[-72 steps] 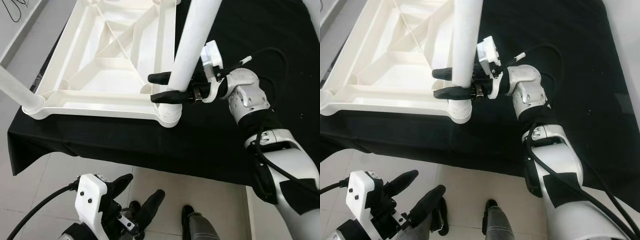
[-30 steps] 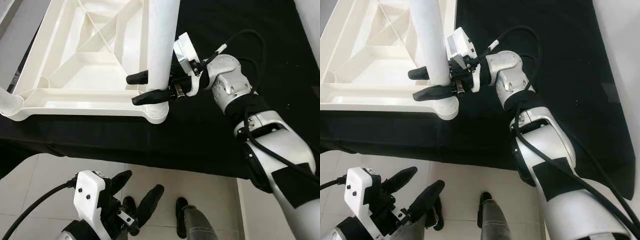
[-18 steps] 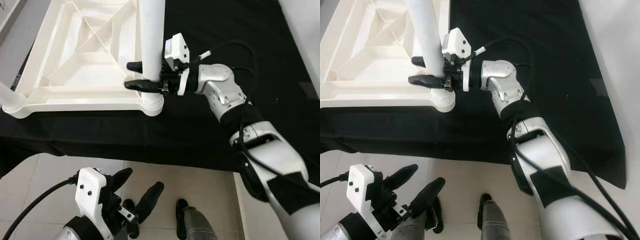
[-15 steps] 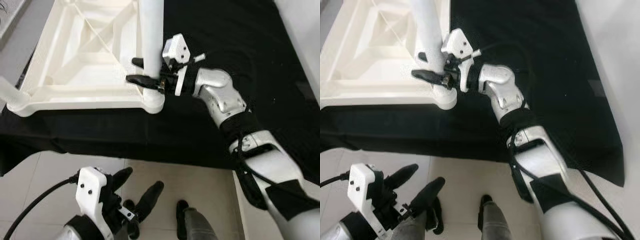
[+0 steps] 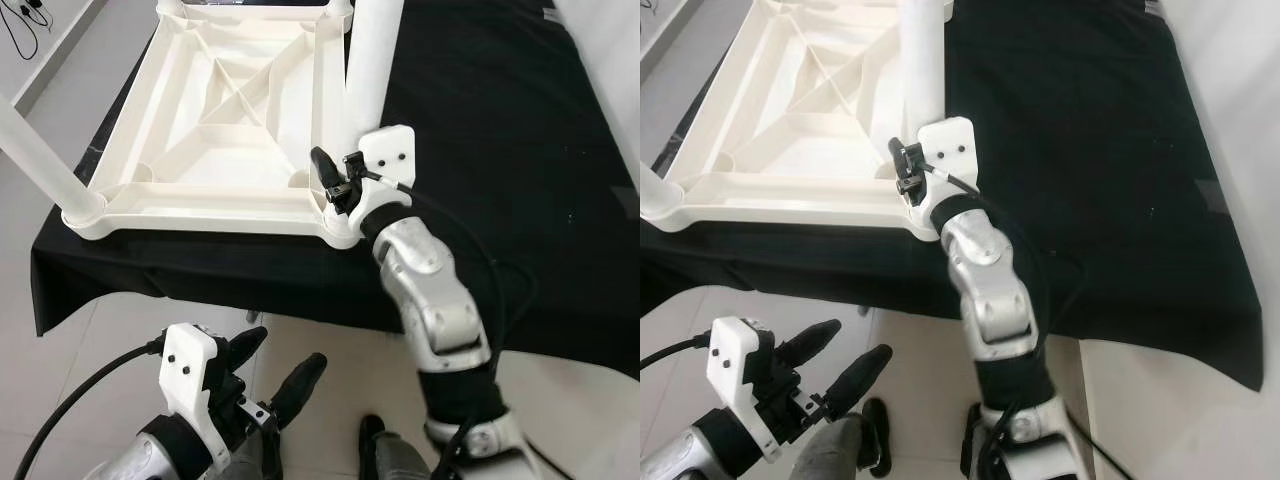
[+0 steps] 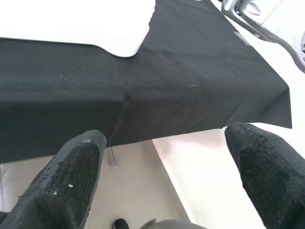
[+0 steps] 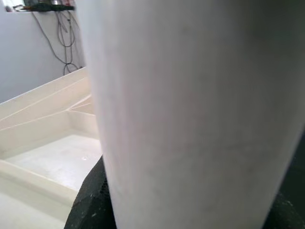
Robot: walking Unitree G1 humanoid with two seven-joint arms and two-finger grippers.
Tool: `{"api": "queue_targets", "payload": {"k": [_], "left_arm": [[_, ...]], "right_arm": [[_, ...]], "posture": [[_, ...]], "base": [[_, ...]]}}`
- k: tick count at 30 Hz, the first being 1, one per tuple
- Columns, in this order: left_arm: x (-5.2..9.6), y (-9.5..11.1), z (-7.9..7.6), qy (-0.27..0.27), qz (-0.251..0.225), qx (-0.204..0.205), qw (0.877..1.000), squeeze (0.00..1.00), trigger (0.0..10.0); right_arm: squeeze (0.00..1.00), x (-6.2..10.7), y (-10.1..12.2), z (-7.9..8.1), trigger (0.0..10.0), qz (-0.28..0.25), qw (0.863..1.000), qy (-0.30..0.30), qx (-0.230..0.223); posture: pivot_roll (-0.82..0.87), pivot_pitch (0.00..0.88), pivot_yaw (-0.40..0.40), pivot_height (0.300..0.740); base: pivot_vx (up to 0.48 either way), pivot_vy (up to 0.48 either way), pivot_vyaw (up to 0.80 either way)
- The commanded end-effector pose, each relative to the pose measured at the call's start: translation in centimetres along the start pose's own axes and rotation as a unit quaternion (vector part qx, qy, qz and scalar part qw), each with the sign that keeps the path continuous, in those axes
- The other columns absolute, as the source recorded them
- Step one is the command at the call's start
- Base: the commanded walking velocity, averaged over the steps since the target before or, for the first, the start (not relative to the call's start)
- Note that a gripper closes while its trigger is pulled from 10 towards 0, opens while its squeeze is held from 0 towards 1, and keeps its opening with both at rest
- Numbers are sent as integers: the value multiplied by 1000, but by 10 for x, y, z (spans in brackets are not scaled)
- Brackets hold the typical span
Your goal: Building children table
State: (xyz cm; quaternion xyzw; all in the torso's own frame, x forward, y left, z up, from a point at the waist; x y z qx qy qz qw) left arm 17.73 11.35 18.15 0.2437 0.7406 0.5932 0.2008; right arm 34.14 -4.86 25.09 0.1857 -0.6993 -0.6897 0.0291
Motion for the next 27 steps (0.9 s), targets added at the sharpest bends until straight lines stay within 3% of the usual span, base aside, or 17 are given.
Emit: {"api": "queue_targets", "payload": {"k": [1,2,3,4,8,11,16,17,18,19,20,21,22,23,24,26,27], "left_arm": [[0,-6,1,2,10,4,1000,0,10000],[-1,-7,3,3,9,2,1000,0,10000],[-2,-7,5,3,7,1,1000,0,10000],[-4,-7,6,4,6,0,1000,0,10000],[-6,-7,9,5,3,-3,1000,0,10000],[-7,-7,12,6,1,-6,1000,0,10000],[-9,-7,16,9,-3,-10,1000,0,10000],[-11,-8,17,9,-4,-12,1000,0,10000],[-12,-8,18,9,-6,-13,1000,0,10000],[-12,-8,18,9,-6,-13,1000,0,10000],[-14,-8,19,8,-8,-15,1000,0,10000],[-14,-8,19,8,-8,-15,1000,0,10000],[-16,-8,20,8,-9,-16,1000,0,10000],[-16,-8,20,8,-9,-16,1000,0,10000],[-18,-8,21,7,-10,-17,1000,0,10000],[-18,-8,21,7,-10,-17,1000,0,10000],[-19,-8,21,5,-12,-18,1000,0,10000]], "right_arm": [[0,9,-58,0,10000,145,989,-15,-17],[0,12,-58,3,10000,153,988,-18,-13],[337,15,-59,5,10000,159,987,-13,-19],[1000,18,-59,6,10000,162,987,-7,-22],[1000,18,-53,6,10000,145,988,17,-47],[1000,9,-32,2,10000,82,992,53,-85],[941,1,-2,4,10000,4,979,187,-76],[0,-1,2,3,10000,-7,972,229,-47],[0,-1,5,2,10000,-12,959,284,-23],[0,-1,5,2,10000,-12,959,284,-23],[0,-2,7,-1,10000,-10,941,337,7],[0,-2,7,-1,10000,-10,941,337,7],[0,0,8,-4,10000,-5,923,383,23],[0,0,8,-4,10000,-5,923,383,23],[0,0,9,-7,10000,-6,910,413,38],[0,0,9,-7,10000,-6,910,413,38],[0,-3,9,-10,10000,1,898,437,40]], "posture": [[85,292,-16,740],[85,284,-19,740],[84,280,-19,740],[85,276,-21,740],[86,268,-22,740],[86,262,-24,740],[85,244,-28,740],[84,235,-32,740],[85,230,-34,740],[85,230,-34,740],[85,221,-36,740],[85,221,-36,740],[84,220,-38,740],[84,220,-38,740],[88,213,-43,740],[88,213,-43,740],[89,208,-47,740]], "base": [[0,0,0],[0,0,0],[0,0,0],[0,0,0],[0,0,0],[0,0,0],[0,0,0],[0,0,0],[0,0,0],[0,0,0],[0,0,0],[0,0,0],[0,0,0],[0,0,0],[0,0,0],[0,0,0],[0,0,0]]}}
Point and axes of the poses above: a point about 5 cm out from each wrist's last joint towards the gripper, its own x axis pointing back from the gripper into the wrist, its own y axis along the axis of the wrist's last joint, z = x × y, the point moved 2 cm from there along -x, pointing out of the wrist towards the gripper, and after that the axes turned 2 degrees about -x, right-handed, at the moved point
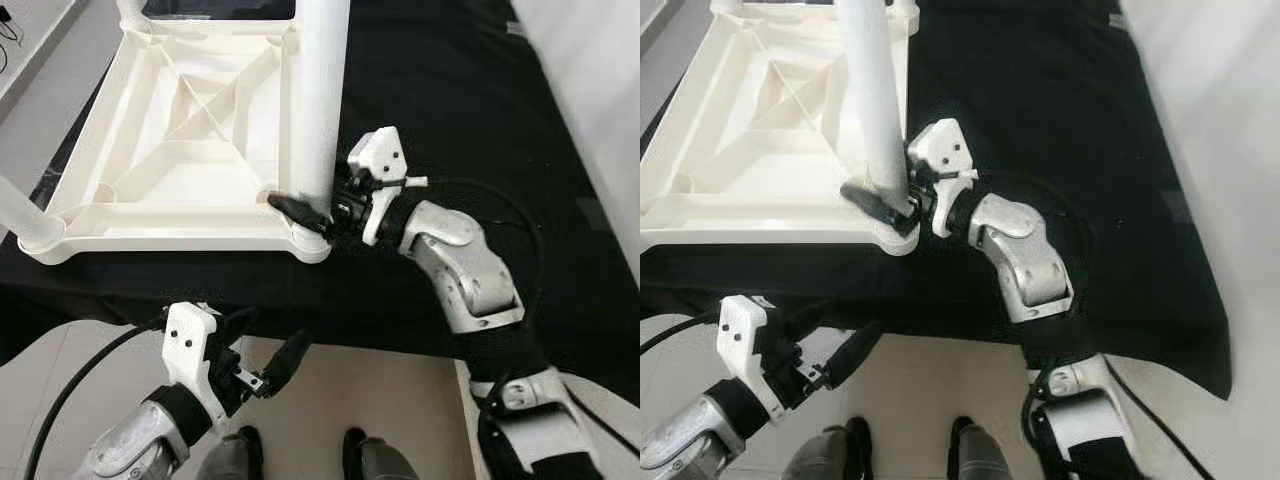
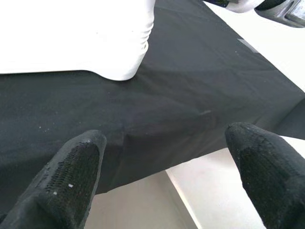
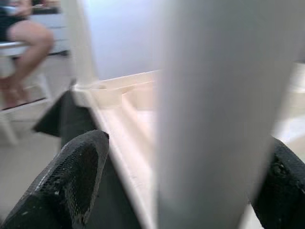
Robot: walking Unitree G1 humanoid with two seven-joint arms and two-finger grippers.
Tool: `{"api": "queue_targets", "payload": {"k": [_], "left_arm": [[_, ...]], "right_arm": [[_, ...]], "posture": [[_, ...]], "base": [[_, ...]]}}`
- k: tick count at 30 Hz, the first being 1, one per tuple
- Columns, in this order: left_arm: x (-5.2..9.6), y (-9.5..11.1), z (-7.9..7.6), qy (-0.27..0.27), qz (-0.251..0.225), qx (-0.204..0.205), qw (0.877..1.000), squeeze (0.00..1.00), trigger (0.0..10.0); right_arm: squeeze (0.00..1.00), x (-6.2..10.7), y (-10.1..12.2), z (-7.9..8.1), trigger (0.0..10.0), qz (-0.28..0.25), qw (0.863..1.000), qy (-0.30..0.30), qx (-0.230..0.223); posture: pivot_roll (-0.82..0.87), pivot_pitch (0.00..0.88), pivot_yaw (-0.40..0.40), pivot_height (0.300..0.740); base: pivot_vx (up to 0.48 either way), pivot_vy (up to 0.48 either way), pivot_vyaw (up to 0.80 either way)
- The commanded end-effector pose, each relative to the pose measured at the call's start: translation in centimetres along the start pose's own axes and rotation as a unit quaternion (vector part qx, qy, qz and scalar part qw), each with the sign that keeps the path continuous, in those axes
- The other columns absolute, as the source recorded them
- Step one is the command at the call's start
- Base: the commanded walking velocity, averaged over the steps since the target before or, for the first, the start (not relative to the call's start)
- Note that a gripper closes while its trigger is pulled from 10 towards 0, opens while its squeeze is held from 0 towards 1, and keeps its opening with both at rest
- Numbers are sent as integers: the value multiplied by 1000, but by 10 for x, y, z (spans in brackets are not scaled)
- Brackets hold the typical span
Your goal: Building children table
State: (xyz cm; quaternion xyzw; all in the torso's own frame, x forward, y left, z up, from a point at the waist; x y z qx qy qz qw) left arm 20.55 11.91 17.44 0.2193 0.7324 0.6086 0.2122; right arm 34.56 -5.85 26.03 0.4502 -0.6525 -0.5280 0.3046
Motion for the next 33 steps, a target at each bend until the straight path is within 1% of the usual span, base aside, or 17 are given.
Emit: {"api": "queue_targets", "payload": {"k": [1,2,3,4,5,8,11,15,19,21,23,24,25,26,27,29,33], "left_arm": [[1,-6,-1,-3,8,5,1000,0,10000],[0,-6,-1,-4,5,-1,1000,0,10000],[-1,-6,0,-4,5,-9,1000,0,10000],[-1,-6,0,-4,5,-9,1000,0,10000],[-1,-5,1,-3,4,-19,1000,0,10000],[-1,-5,1,-3,4,-25,1000,0,10000],[0,-5,3,8,9,-57,998,0,10000],[8,-8,5,24,27,-89,995,0,10000],[10,-10,6,27,30,-88,995,0,10000],[16,-13,3,35,29,-73,996,0,10000],[20,-17,-4,39,23,-59,997,0,10000],[20,-17,-4,39,23,-59,997,0,10000],[19,-18,-2,50,11,-61,997,0,10000],[19,-18,-2,50,11,-61,997,0,10000],[16,-17,3,60,0,-65,996,0,10000],[12,-16,8,64,-8,-72,995,0,10000],[4,-15,13,55,-14,-84,995,0,10000]], "right_arm": [[0,-1,1,0,10000,0,999,34,4],[0,-4,1,-9,4824,4,999,52,-2],[0,-7,1,-17,2667,6,998,63,-11],[0,-7,1,-17,2667,6,998,63,-11],[0,-9,0,-23,0,8,997,69,-21],[0,-11,0,-27,0,9,997,71,-26],[0,-10,-13,-36,0,38,998,46,-25],[0,10,-48,-47,0,112,992,-38,-31],[0,14,-55,-48,0,123,990,-52,-33],[0,24,-78,-42,0,160,979,-110,-67],[0,38,-111,-25,0,193,922,-306,-140],[0,38,-111,-25,0,193,922,-306,-140],[0,42,-118,3,0,196,896,-360,-173],[0,42,-118,3,0,196,896,-360,-173],[0,44,-118,21,0,197,880,-389,-191],[0,37,-115,28,0,186,881,-390,-192],[0,19,-109,22,0,170,892,-382,-173]], "posture": [[89,208,-47,740],[98,194,-57,740],[99,189,-59,740],[99,189,-59,740],[99,182,-61,740],[99,182,-61,740],[101,168,-65,740],[93,147,-63,740],[92,146,-63,740],[86,141,-72,740],[85,139,-75,740],[85,139,-75,740],[87,143,-69,740],[87,143,-69,740],[80,134,-59,740],[74,128,-46,740],[95,117,-52,740]], "base": [[0,0,0],[0,0,0],[0,0,0],[0,0,0],[0,0,0],[0,0,0],[0,0,0],[0,0,0],[0,0,0],[0,0,0],[0,0,0],[0,0,0],[0,0,0],[0,0,0],[0,0,0],[0,0,0],[0,0,0]]}}
Point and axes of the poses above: a point about 5 cm out from each wrist's last joint towards the gripper, its own x axis pointing back from the gripper into the wrist, its own y axis along the axis of the wrist's last joint, z = x × y, the point moved 2 cm from there along -x, pointing out of the wrist towards the gripper, and after that the axes turned 2 degrees about -x, right-handed, at the moved point
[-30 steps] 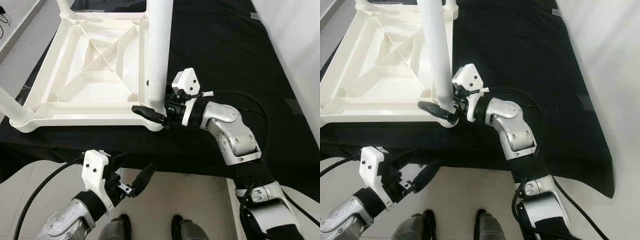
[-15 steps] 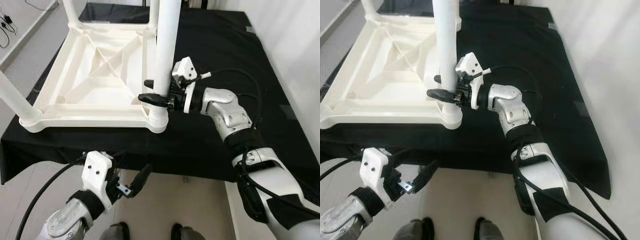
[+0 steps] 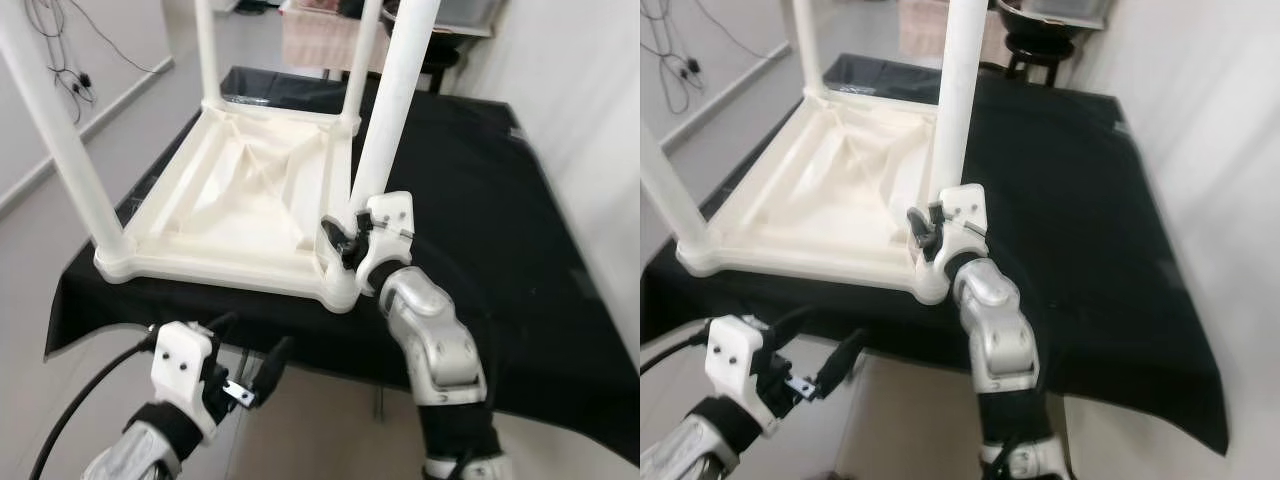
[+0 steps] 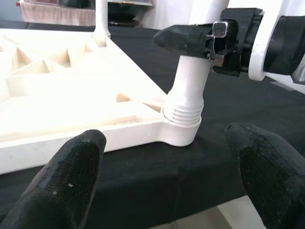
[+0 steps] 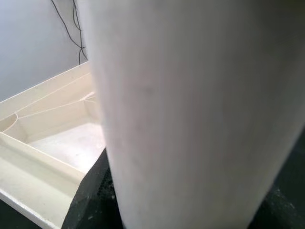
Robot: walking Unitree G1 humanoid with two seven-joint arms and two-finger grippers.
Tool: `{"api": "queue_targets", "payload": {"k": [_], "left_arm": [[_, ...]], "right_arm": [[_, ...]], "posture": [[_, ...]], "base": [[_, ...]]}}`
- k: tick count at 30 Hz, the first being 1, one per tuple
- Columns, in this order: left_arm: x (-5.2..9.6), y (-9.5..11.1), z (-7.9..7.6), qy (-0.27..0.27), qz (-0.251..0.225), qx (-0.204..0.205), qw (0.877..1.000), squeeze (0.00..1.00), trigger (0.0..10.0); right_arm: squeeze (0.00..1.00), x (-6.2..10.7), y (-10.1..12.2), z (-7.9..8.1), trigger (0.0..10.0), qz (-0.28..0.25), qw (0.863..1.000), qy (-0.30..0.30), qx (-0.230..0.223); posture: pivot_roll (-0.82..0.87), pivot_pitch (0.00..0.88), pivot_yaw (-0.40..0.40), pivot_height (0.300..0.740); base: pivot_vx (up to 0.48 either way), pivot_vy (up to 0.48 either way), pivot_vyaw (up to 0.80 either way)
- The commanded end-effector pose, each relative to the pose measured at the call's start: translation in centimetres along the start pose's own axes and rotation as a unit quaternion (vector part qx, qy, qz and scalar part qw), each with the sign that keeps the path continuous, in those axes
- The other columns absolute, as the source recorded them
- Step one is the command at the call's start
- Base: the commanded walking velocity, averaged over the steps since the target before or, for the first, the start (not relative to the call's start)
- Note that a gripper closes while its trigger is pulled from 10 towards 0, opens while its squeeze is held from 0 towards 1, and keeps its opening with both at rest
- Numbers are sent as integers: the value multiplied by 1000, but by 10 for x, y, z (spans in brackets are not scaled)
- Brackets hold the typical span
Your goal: Building children table
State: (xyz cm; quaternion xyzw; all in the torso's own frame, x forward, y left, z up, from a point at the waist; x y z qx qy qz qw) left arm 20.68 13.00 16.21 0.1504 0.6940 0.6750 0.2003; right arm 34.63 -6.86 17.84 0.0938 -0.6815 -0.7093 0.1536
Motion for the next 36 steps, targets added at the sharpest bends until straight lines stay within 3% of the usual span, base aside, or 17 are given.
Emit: {"api": "queue_targets", "payload": {"k": [1,2,3,4,5,6,11,12,13,14,19,23,26,27,30,31,36], "left_arm": [[-2,-5,1,-3,6,0,1000,0,10000],[-2,-5,1,-3,6,0,1000,0,10000],[-6,-5,1,-11,5,-5,1000,0,10000],[-8,-5,2,-14,4,-7,1000,0,10000],[-8,-5,2,-14,4,-7,1000,0,10000],[-10,-5,3,-12,2,-8,1000,0,10000],[-16,-5,7,4,-8,-17,1000,0,10000],[-17,-6,7,6,-10,-19,1000,0,10000],[-17,-6,7,6,-10,-19,1000,0,10000],[-19,-6,8,8,-11,-20,1000,0,10000],[-22,-8,10,8,-13,-20,1000,0,10000],[-25,-10,8,2,-14,-17,1000,0,10000],[-25,-10,6,2,-16,-16,1000,0,10000],[-25,-10,5,2,-17,-16,1000,0,10000],[-25,-10,5,2,-17,-16,1000,0,10000],[-24,-9,4,3,-18,-16,1000,0,10000],[-23,-9,-1,2,-21,-10,1000,0,10000]], "right_arm": [[0,-3,-30,-4,0,66,998,-16,-7],[0,-3,-30,-4,0,66,998,-16,-7],[0,-12,-25,-1,2000,59,998,-5,5],[0,-17,-21,3,10000,52,999,15,8],[0,-17,-21,3,10000,52,999,15,8],[1000,-21,-17,6,10000,46,998,43,8],[1000,-26,23,16,10000,-20,987,158,5],[690,-26,33,16,10000,-33,981,189,18],[690,-26,33,16,10000,-33,981,189,18],[0,-27,39,14,10000,-39,977,209,32],[0,-32,50,13,10000,-49,951,297,68],[0,-35,54,15,10000,-36,912,398,95],[0,-36,53,17,10000,-24,902,423,85],[0,-38,55,18,3490,-22,901,428,71],[0,-38,55,18,3490,-22,901,428,71],[0,-40,55,19,0,-17,898,436,54],[0,-39,55,22,0,-10,883,468,33]], "posture": [[95,117,-52,740],[95,117,-52,740],[107,111,-60,740],[108,106,-63,740],[108,106,-63,740],[108,104,-64,740],[121,95,-82,740],[123,88,-85,740],[123,88,-85,740],[123,87,-86,740],[128,78,-96,740],[135,79,-104,740],[137,87,-108,740],[136,97,-108,740],[136,97,-108,740],[135,101,-111,740],[110,113,-120,740]], "base": [[0,0,0],[0,0,0],[0,0,0],[0,0,0],[0,0,0],[0,0,0],[0,0,0],[0,0,0],[0,0,0],[0,0,0],[0,0,0],[0,0,0],[0,0,0],[0,0,0],[0,0,0],[0,0,0],[0,0,0]]}}
Point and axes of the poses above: a point about 5 cm out from each wrist's last joint towards the gripper, its own x axis pointing back from the gripper into the wrist, its own y axis along the axis of the wrist's last joint, z = x × y, the point moved 2 cm from there along -x, pointing out of the wrist towards the gripper, and after that the axes turned 2 degrees about -x, right-handed, at the moved point
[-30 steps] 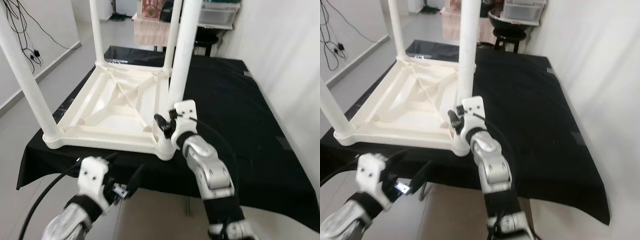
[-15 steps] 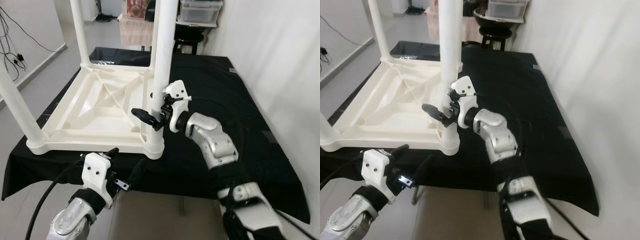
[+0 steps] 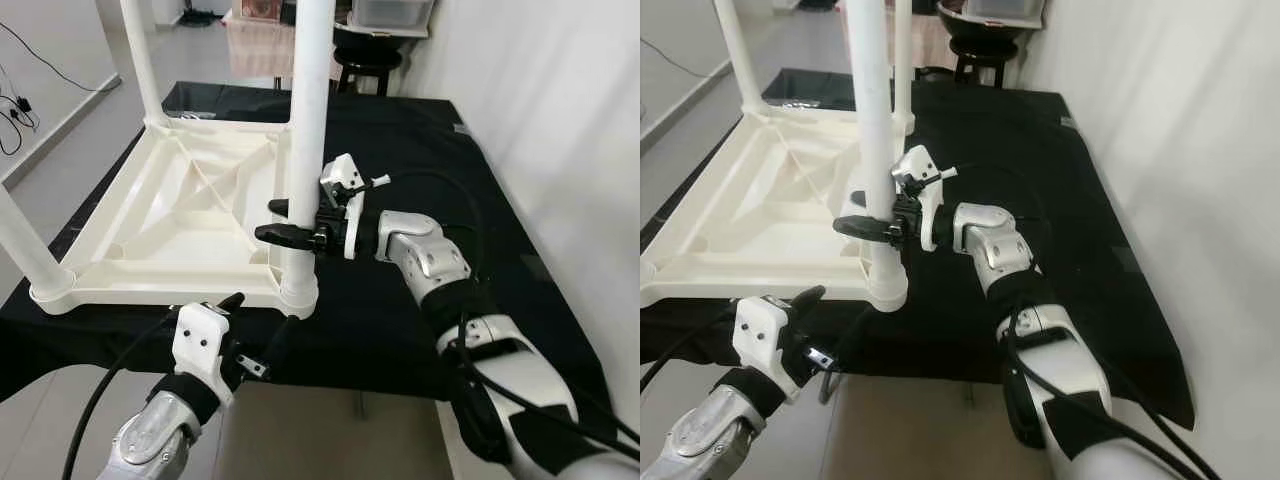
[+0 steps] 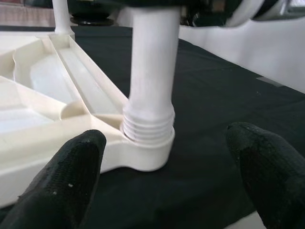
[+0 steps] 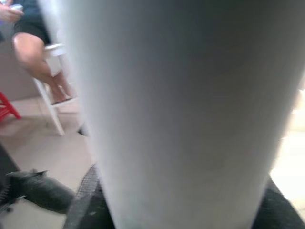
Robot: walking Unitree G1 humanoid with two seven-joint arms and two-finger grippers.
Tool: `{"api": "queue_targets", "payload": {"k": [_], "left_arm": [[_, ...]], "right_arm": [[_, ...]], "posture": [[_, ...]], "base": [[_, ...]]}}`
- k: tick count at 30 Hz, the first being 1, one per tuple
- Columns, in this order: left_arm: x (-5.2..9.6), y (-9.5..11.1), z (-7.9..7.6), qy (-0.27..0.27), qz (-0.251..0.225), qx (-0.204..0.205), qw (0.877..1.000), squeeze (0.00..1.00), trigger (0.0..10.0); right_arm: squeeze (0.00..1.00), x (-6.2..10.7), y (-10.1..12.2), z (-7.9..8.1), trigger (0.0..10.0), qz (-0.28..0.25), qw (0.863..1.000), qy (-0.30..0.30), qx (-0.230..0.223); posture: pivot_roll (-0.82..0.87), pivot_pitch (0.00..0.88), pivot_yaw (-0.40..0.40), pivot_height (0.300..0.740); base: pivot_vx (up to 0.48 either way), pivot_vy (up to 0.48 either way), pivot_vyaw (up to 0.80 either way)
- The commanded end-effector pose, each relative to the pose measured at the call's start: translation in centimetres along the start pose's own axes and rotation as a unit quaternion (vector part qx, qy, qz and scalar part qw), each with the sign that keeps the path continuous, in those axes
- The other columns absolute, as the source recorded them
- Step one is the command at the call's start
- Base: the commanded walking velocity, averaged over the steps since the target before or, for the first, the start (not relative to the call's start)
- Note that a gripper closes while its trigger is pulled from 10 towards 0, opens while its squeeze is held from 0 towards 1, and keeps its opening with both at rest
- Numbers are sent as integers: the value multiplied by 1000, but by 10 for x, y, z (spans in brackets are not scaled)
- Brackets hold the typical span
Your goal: Building children table
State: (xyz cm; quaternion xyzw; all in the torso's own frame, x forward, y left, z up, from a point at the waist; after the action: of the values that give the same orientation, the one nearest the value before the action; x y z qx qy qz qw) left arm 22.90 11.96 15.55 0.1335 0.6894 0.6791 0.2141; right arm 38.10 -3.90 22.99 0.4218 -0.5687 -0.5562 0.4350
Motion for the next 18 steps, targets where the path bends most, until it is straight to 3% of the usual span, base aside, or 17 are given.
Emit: {"api": "queue_targets", "payload": {"k": [1,8,11,12,13,14,15,17,18], "left_arm": [[1,0,-3,1,-2,2,1000,0,10000],[1,1,-3,-1,-4,14,1000,0,10000],[0,2,-3,-3,-5,13,1000,0,10000],[0,2,-3,-3,-5,13,1000,0,10000],[-1,2,-2,-2,-5,12,1000,0,10000],[-1,2,-2,-2,-5,12,1000,0,10000],[-1,3,0,0,-6,10,1000,0,10000],[-1,3,0,0,-6,10,1000,0,10000],[-2,3,1,3,-7,8,1000,0,10000]], "right_arm": [[0,-3,1,1,0,-7,1000,12,-14],[0,7,4,-8,0,-17,999,-27,-10],[0,16,-6,-24,0,-15,984,-178,-13],[0,16,-6,-24,0,-15,984,-178,-13],[0,19,-14,-29,0,-13,967,-254,-28],[0,19,-14,-29,0,-13,967,-254,-28],[0,27,-26,-34,0,-4,929,-369,-35],[0,27,-26,-34,0,-4,929,-369,-35],[0,20,-48,-16,0,-3,912,-405,-70]], "posture": [[110,113,-120,740],[91,129,-112,740],[82,145,-116,740],[82,145,-116,740],[81,146,-115,740],[81,146,-115,740],[68,150,-106,740],[68,150,-106,740],[57,150,-92,740]], "base": [[0,0,0],[0,0,0],[0,0,0],[0,0,0],[0,0,0],[0,0,0],[0,0,0],[0,0,0],[0,0,0]]}}
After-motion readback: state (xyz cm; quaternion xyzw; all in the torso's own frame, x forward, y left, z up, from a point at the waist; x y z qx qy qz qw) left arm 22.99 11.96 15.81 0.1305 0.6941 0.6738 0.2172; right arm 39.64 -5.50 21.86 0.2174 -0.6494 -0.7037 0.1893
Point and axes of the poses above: a point about 5 cm out from each wrist's last joint towards the gripper, its own x axis pointing back from the gripper into the wrist, its own y axis along the axis of the wrist's last joint, z = x × y, the point moved 2 cm from there along -x, pointing out of the wrist towards the gripper, and after that the axes turned 2 degrees about -x, right-handed, at the moved point
